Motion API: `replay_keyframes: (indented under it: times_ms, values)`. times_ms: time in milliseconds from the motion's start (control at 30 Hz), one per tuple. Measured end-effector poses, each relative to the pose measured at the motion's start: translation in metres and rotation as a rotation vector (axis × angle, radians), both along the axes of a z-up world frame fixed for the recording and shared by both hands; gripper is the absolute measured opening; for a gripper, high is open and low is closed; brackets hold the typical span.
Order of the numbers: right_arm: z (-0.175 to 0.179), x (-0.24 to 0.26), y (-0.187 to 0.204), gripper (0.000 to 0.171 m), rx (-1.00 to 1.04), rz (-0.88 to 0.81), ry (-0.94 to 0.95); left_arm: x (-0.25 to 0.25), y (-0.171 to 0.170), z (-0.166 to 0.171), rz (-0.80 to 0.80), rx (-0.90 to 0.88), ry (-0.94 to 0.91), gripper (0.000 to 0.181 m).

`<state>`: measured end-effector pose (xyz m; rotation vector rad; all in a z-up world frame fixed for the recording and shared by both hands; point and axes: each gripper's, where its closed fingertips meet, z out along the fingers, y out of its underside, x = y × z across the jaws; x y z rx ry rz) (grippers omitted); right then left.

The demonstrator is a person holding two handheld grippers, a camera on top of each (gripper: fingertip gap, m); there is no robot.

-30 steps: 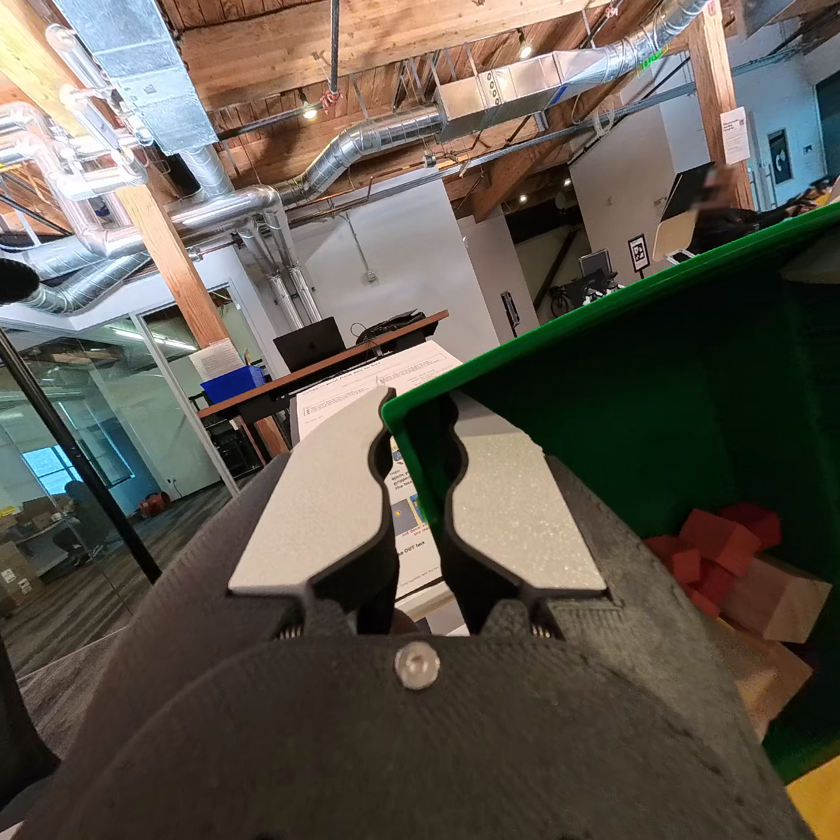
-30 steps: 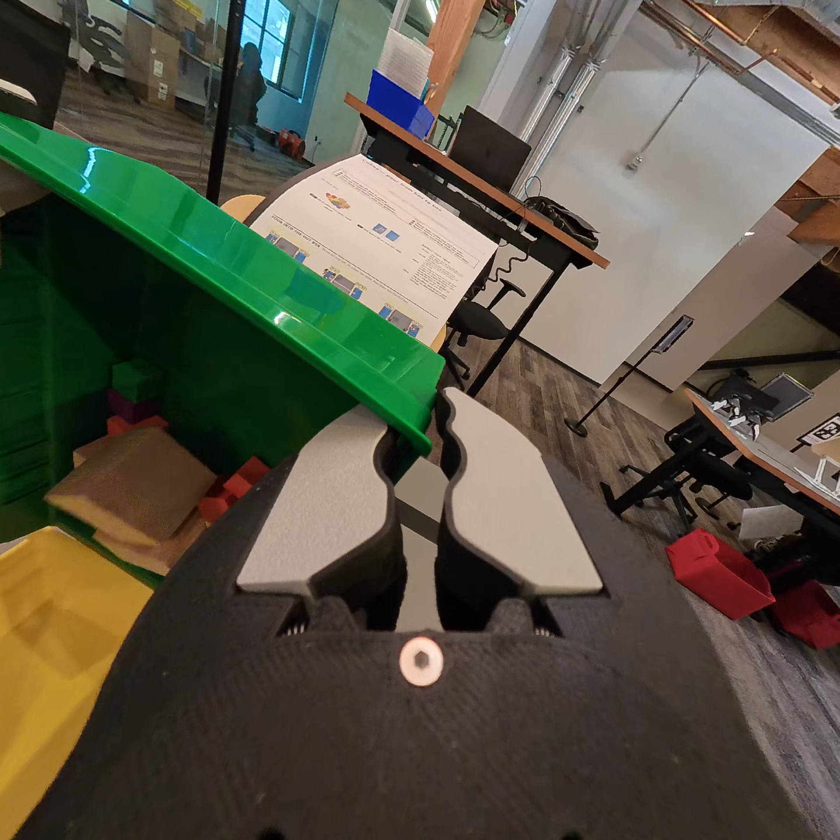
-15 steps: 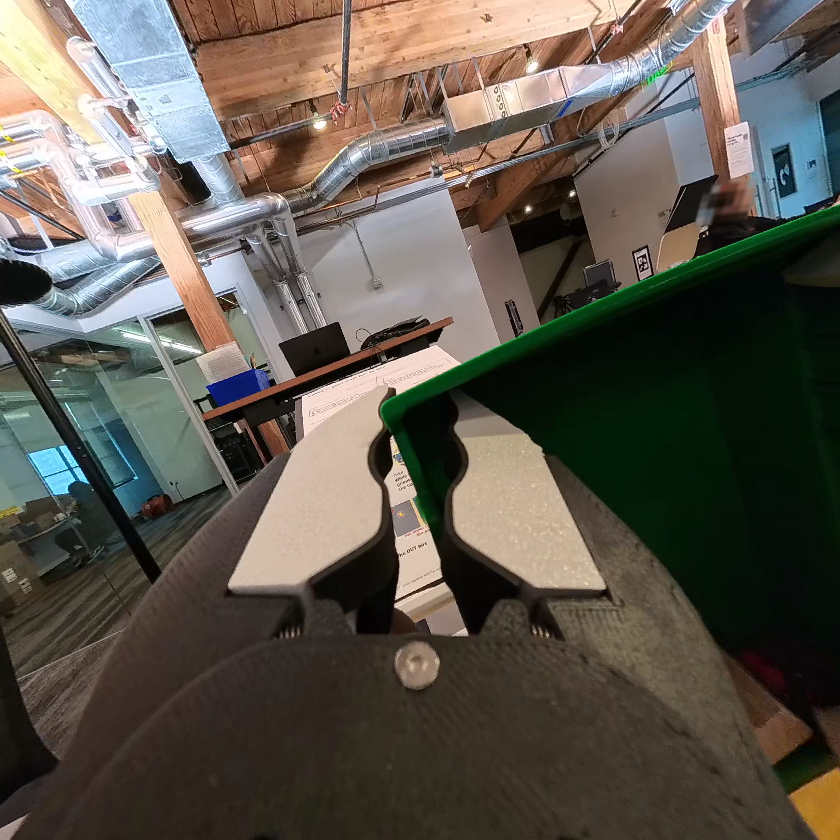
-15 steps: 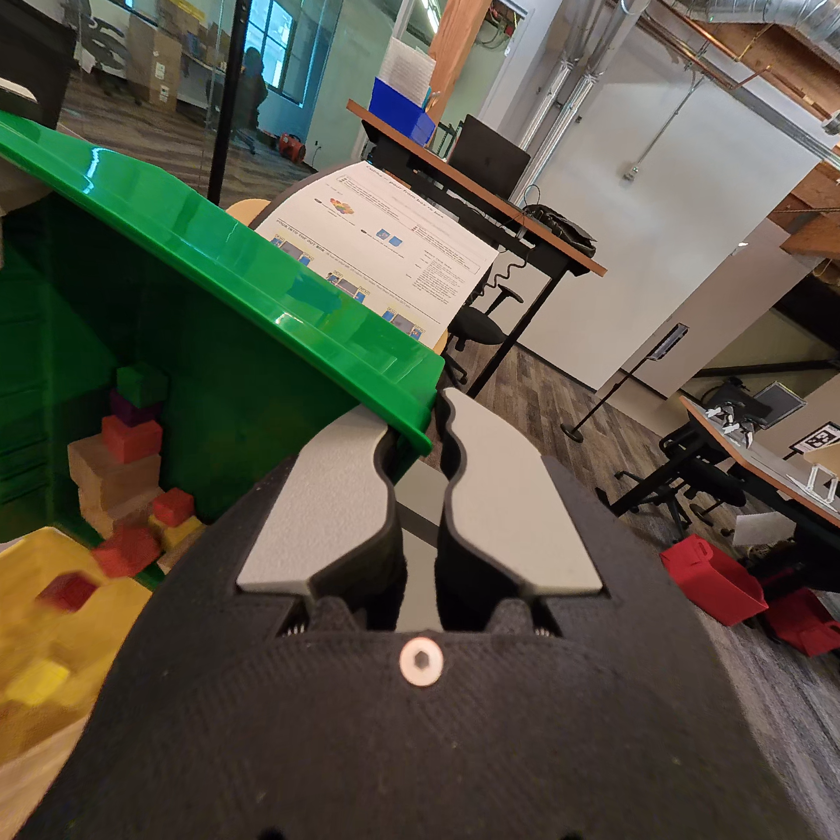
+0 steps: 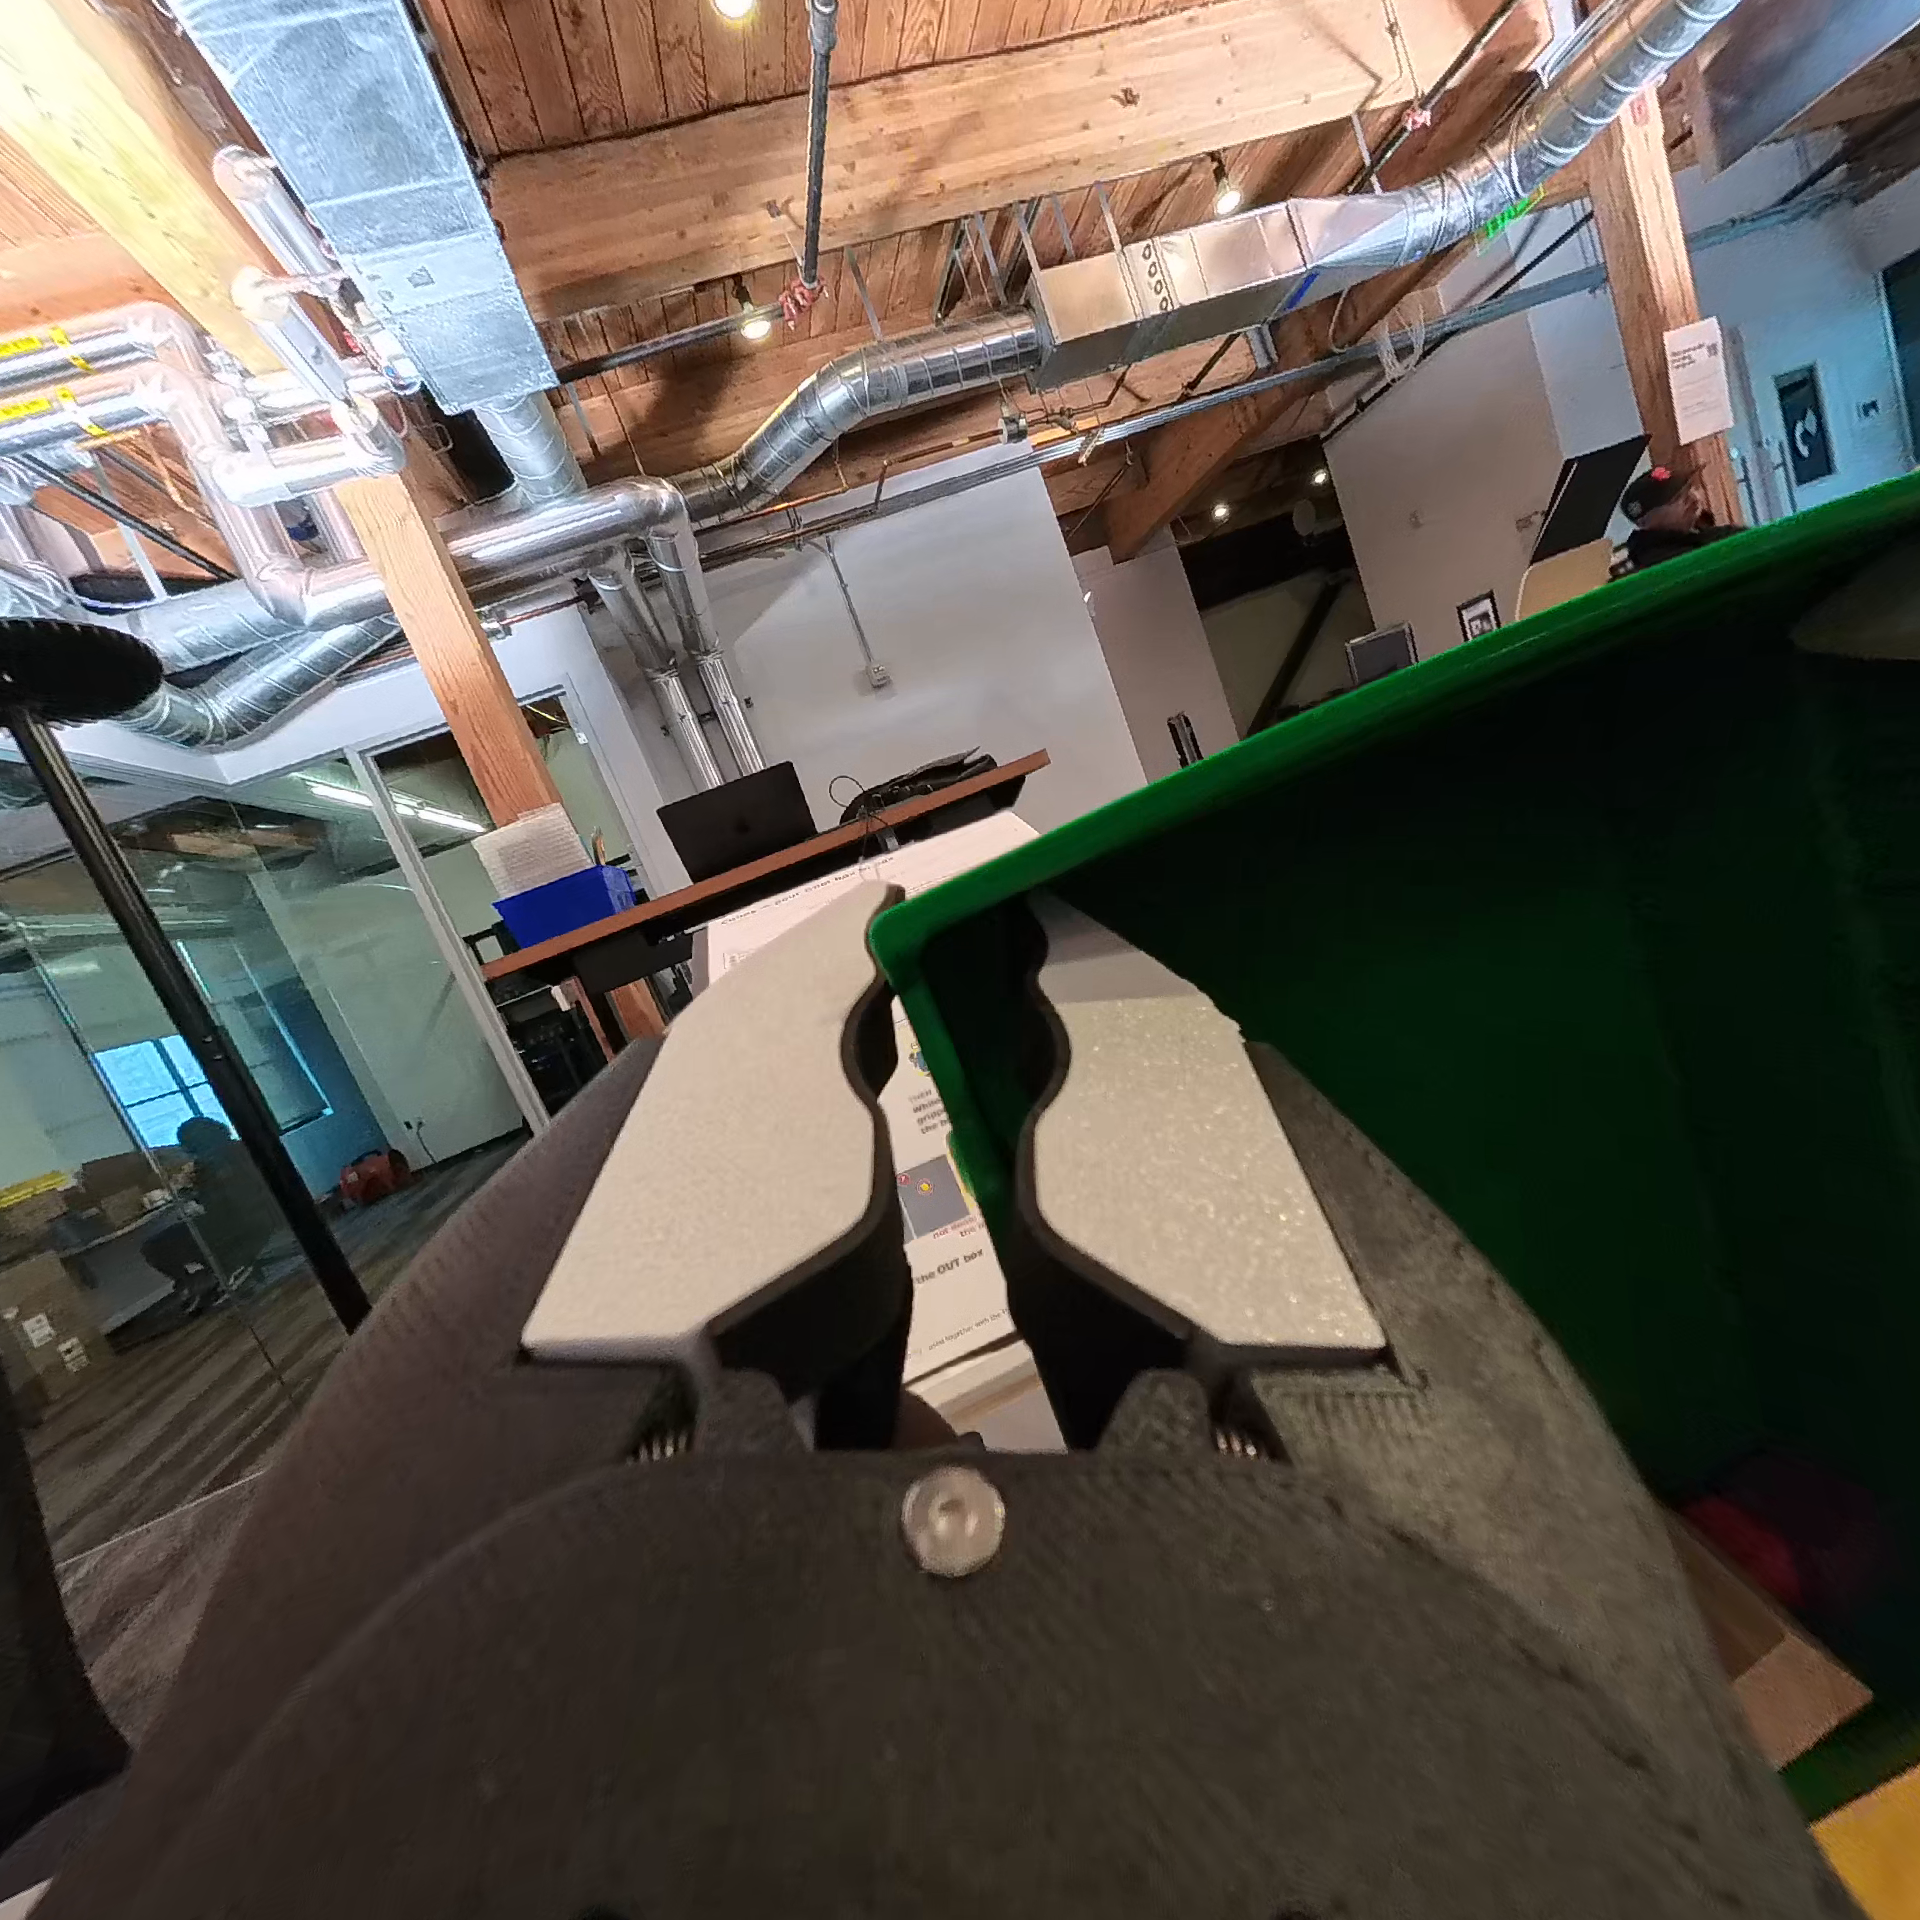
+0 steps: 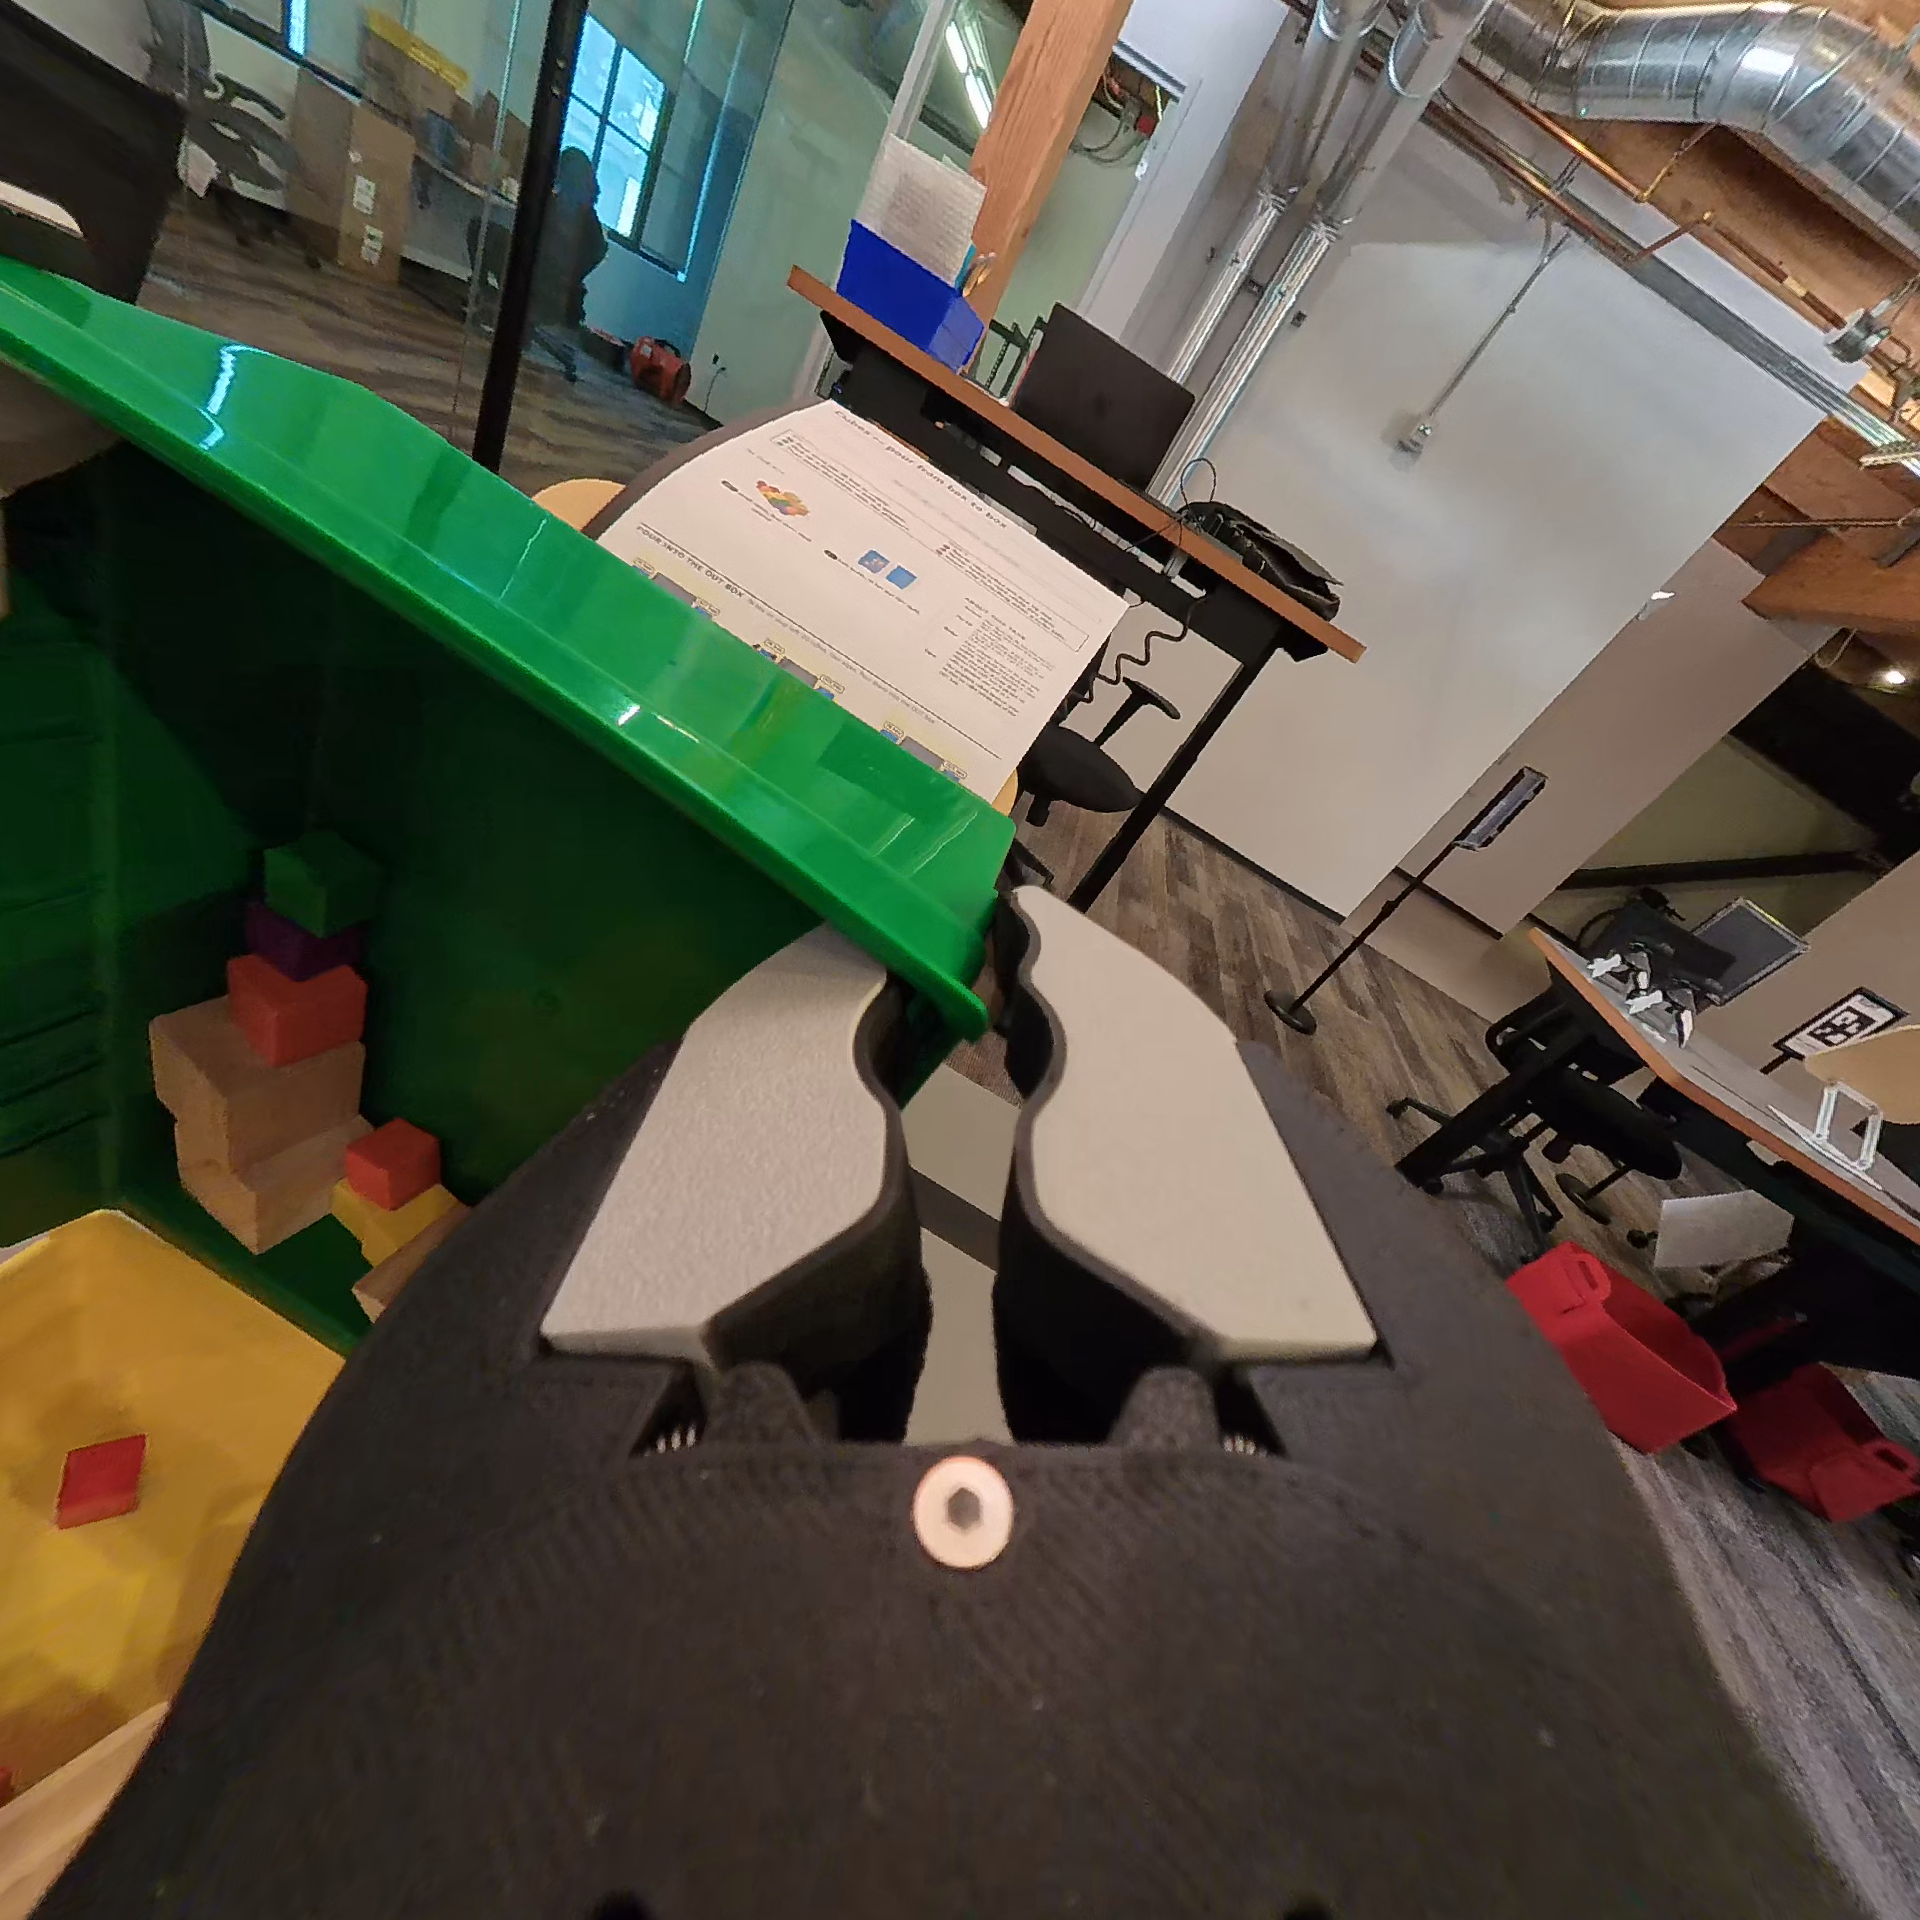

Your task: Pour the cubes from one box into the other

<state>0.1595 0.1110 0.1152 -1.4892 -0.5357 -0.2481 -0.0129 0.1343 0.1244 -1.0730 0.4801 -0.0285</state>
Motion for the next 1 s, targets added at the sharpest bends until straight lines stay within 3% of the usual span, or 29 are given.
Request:
replay_keyframes:
  times_ms: [1000]
  values:
    - [0.005,-0.007,-0.026,0.008,0.121,0.048,0.014,-0.007,-0.029,0.001,0.024,0.116,-0.037,0.017]
